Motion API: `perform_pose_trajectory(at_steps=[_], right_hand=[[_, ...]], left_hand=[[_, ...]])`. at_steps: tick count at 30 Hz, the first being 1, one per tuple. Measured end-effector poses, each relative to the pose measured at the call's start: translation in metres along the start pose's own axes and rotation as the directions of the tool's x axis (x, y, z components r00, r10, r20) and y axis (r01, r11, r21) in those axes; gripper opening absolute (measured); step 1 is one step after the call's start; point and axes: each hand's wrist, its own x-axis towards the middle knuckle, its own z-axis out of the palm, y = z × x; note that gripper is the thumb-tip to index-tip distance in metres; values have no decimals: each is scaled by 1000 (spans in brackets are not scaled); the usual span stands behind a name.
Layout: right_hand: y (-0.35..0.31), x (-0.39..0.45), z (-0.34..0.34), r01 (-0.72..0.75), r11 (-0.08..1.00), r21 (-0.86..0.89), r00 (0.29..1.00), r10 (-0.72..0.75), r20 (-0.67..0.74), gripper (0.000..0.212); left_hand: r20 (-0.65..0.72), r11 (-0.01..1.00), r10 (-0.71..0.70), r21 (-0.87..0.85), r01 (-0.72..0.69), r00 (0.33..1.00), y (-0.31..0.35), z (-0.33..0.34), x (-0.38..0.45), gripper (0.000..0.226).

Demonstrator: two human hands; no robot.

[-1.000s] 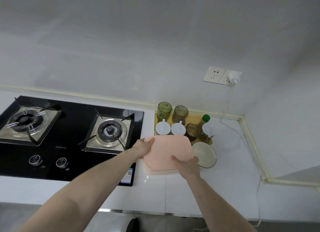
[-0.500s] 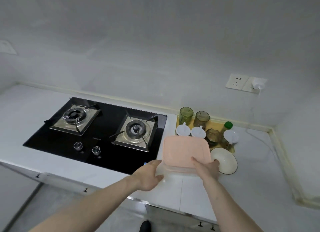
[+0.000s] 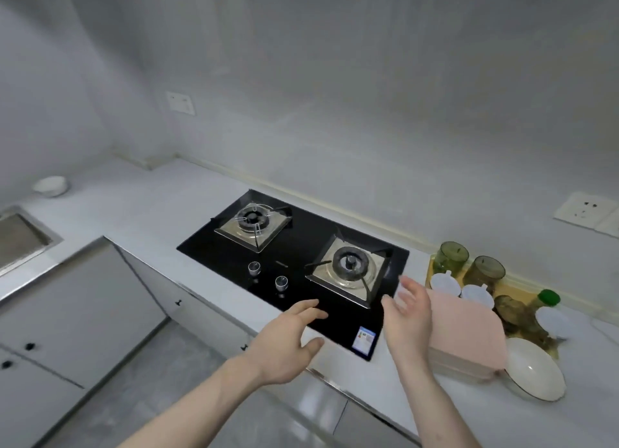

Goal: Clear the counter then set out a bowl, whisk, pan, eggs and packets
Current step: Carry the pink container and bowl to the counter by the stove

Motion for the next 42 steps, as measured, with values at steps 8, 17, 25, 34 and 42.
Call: perform_pose_trajectory(at_steps=[8,17,25,34,42], right_hand=[[-63,-85,169,117,990,-80,824,-52,564,32],[-96,-176,328,200,976,-81,639,-67,766,28],[-114,-192,436,210,971,-112,530,-17,848,28],[-123,-157,586,230,969,-85,459,-31,888,27],[-154,-104,700,276,959,-72,401,-47,915,27]], left_hand=[[-220,979,-201,-35,199,954,-148,-115,-96,45],[-405,930,-367,-173,324,837,-298,-194,-184,42],[-475,885,-464,-287,367,748,-380,-234,-210,38],[-514,853,-522,-319,413,680,-473,-313,-166,37],[-545,836,-548,-325,442,635,-541,-398,-101,38]])
